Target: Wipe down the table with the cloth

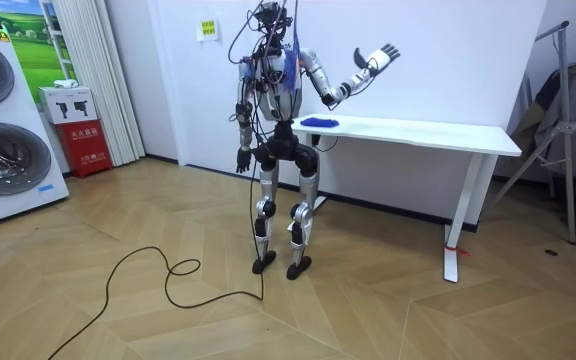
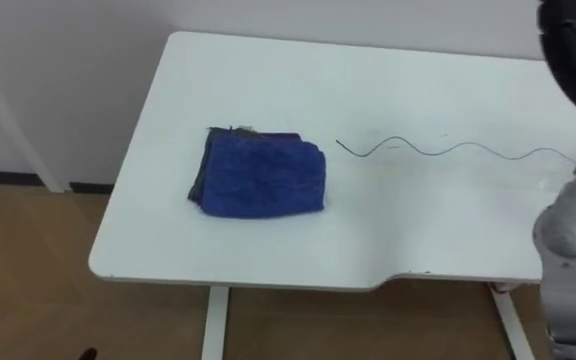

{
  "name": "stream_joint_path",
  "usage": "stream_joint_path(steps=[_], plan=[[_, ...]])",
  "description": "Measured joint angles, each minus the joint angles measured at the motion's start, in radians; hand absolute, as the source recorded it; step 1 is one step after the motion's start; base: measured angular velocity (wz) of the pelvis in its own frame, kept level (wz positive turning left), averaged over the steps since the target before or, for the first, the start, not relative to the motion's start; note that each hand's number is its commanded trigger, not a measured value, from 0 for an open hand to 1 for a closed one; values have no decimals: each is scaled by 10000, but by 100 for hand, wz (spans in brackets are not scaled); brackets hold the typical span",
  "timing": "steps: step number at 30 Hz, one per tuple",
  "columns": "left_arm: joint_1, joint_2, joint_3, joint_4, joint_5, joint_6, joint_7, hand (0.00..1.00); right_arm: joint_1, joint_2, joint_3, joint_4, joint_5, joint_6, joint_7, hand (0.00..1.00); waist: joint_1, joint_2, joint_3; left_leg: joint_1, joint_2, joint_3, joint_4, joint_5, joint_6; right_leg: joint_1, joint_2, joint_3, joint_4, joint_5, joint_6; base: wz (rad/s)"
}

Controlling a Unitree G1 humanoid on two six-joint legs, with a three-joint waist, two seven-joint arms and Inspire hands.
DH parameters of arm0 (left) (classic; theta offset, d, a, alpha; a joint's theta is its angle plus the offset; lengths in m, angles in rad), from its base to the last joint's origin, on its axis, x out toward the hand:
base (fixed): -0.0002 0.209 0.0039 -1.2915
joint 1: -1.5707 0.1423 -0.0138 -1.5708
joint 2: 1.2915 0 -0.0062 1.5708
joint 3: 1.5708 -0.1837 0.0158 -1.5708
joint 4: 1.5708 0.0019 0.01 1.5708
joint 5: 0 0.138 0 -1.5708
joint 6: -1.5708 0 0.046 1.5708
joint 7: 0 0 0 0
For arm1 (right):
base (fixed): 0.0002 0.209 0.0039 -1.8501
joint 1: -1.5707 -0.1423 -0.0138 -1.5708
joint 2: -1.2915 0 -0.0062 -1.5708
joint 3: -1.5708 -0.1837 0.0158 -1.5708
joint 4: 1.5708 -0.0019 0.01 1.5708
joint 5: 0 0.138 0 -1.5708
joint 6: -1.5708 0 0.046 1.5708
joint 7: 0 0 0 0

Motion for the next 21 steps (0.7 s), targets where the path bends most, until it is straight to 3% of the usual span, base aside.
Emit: stream_joint_path(steps=[7,13,18,21], plan=[[-705,-12,-489,-27,-380,-55,-220,0,-292,70,1629,16,-1562,53,1069,0,541,-15,-21,-88,33,-69,10,2,-4,-54,48,-138,-37,6,-11,4],[-1251,18,-834,-20,-546,-200,-299,0,-315,240,2587,768,-2421,-56,1565,0,729,-51,2,-59,-6,-342,1,2,-4,131,-8,-323,-202,7,-12,9],[-1394,-3,-930,-12,-557,-250,-421,0,-328,753,3104,1779,-2893,240,2094,0,923,-70,46,-112,-10,-323,-1,2,-4,91,16,-322,-223,7,-12,0],[-1415,5,-966,-12,-570,-250,-435,0,-334,754,3725,2054,-3352,304,2437,0,1112,-75,43,-134,7,-318,0,2,-4,96,27,-273,-231,7,-12,-3]])
